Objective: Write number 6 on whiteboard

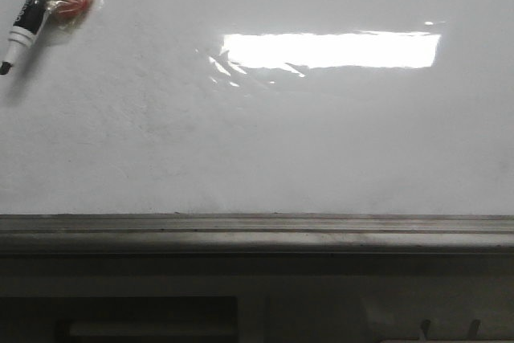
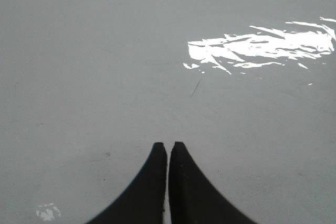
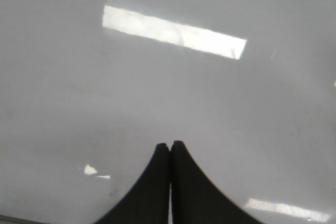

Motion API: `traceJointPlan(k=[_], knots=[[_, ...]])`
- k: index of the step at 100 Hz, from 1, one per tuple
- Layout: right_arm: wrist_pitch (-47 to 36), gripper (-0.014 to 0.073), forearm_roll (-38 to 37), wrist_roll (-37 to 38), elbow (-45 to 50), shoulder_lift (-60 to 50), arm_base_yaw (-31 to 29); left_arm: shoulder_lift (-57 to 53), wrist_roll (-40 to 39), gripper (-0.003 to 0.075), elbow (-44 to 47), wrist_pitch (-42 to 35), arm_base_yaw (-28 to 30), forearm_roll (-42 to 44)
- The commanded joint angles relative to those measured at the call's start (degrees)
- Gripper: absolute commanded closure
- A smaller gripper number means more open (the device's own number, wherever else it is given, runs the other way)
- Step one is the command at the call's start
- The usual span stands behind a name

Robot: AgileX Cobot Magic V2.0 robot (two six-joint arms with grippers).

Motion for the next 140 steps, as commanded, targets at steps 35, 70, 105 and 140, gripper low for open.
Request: traceJointPlan(k=[35,70,105,140], knots=[[-4.69,0.0659,-0.66,0.01,1.28,-1.05,-0.44,-1.86,-0.38,0.0740,2.76,-4.26,-0.37,-0.60],[-6.69,0.0659,16.08,0.13,1.28,-1.05,-0.44,-1.86,-0.38,0.0740,2.76,-5.22,-0.30,-21.00],[-4.99,0.0656,37.50,0.13,-2.01,-0.93,-0.44,-1.65,-0.26,0.0741,0.60,-4.97,-0.37,-41.56],[15.31,0.0638,31.39,-1.30,-18.49,17.93,-0.44,16.91,4.26,0.0740,-21.53,19.38,-0.37,-25.40]])
